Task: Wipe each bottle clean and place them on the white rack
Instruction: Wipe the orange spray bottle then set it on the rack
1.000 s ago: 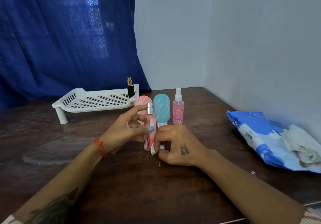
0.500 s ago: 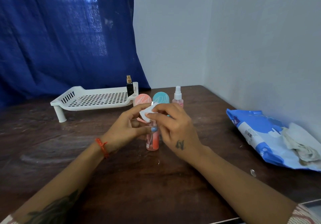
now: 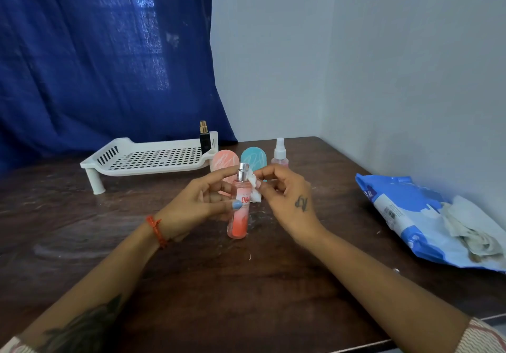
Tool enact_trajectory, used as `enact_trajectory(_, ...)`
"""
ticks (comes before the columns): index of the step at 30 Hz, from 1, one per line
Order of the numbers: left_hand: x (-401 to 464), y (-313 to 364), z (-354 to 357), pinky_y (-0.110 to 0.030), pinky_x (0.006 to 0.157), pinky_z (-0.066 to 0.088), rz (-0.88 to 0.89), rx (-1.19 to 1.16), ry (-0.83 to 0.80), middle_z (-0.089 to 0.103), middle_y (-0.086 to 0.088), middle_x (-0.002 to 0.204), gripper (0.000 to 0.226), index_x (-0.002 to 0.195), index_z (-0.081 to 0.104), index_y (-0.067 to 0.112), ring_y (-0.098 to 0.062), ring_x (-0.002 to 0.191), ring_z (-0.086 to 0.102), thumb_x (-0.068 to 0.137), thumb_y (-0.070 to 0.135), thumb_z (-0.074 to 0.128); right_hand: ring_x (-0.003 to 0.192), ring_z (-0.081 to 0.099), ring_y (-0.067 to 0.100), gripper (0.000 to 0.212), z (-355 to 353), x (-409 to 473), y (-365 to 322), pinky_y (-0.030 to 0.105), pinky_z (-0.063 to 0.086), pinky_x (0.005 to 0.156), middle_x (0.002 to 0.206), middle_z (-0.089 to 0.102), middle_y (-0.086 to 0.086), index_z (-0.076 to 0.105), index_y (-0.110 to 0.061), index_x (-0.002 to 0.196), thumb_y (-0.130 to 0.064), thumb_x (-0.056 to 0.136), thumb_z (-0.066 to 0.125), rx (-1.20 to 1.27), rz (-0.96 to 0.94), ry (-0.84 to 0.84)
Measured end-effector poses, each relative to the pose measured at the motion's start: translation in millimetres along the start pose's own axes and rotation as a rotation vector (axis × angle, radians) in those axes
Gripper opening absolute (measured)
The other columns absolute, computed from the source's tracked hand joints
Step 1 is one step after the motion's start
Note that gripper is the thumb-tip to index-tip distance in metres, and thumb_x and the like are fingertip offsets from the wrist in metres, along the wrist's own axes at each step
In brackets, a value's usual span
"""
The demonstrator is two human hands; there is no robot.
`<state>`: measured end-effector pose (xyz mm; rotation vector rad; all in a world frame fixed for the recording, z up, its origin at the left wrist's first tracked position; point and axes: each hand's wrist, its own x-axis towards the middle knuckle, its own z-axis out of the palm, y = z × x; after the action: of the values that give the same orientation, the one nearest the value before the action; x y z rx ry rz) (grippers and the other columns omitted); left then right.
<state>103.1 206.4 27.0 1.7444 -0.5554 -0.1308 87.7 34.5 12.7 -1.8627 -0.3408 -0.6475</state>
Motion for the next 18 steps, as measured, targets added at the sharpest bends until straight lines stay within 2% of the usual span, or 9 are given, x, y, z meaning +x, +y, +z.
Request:
enact_trajectory(3,-0.7,0.2,-0.2,-0.03,0.077,0.058,-0.007,-0.01,-0.029,0.059,-0.015,0.117,0.06,0.122,0.048,0.035,-0.016,0.094,0.068,0.079,-0.003,0.063,0.089,0.062,0.005,0.013,-0.6,3.0,3.7,0.012,0.05,0.075,0.099,0.067,-0.004,0.068,-0.016,0.098,-0.013,0.086,0.064,0.023,0.111,-0.033)
enact_trajectory(5,-0.9,0.3,-0.3,-0.029,0.077,0.058,-0.016,-0.04,-0.026,0.056,-0.013,0.119,0.058,0.119,0.05,0.037,-0.016,0.094,0.068,0.079,-0.003,0.062,0.09,0.061,0.006,0.014,-0.6,2.2,3.9,0.013,0.05,0.077,0.101,0.068,-0.001,0.068,-0.015,0.099,-0.012,0.086,0.063,0.02,0.105,0.037)
enact_trajectory(8,0.3,-0.5,1.1,-0.029,0.074,0.058,-0.031,-0.067,-0.009,0.056,-0.014,0.115,0.058,0.12,0.05,0.035,-0.015,0.09,0.068,0.078,-0.003,0.063,0.089,0.061,0.007,0.013,-0.9,-1.3,3.3,0.01,0.049,0.074,0.099,0.068,0.001,0.068,-0.011,0.1,-0.013,0.087,0.063,-0.093,-0.163,0.175)
enact_trajectory(10,0.5,-1.7,1.3,-0.031,0.073,0.058,-0.05,-0.102,0.004,0.056,-0.018,0.112,0.06,0.122,0.05,0.033,-0.018,0.091,0.067,0.075,0.0,0.064,0.093,0.06,0.007,0.013,2.4,-4.1,5.5,0.012,0.05,0.078,0.1,0.067,0.002,0.069,-0.011,0.098,-0.012,0.086,0.062,-0.195,-0.343,0.129)
enact_trajectory(14,0.0,-4.0,1.1,-0.034,0.073,0.059,-0.077,-0.197,0.011,0.054,-0.024,0.115,0.055,0.119,0.051,0.033,-0.026,0.096,0.064,0.081,-0.006,0.059,0.098,0.056,0.004,0.017,5.0,-4.0,8.2,0.011,0.047,0.082,0.104,0.065,0.003,0.068,-0.012,0.098,-0.018,0.087,0.056,-0.261,-0.401,0.074)
enact_trajectory(18,0.7,-1.1,1.1,-0.033,0.07,0.059,-0.045,-0.312,0.04,0.059,-0.019,0.113,0.057,0.119,0.054,0.03,-0.023,0.095,0.067,0.07,0.003,0.062,0.096,0.051,0.002,0.021,5.9,-9.3,10.1,0.006,0.042,0.082,0.101,0.061,0.004,0.066,-0.012,0.096,-0.024,0.085,0.055,-0.303,-0.45,0.052)
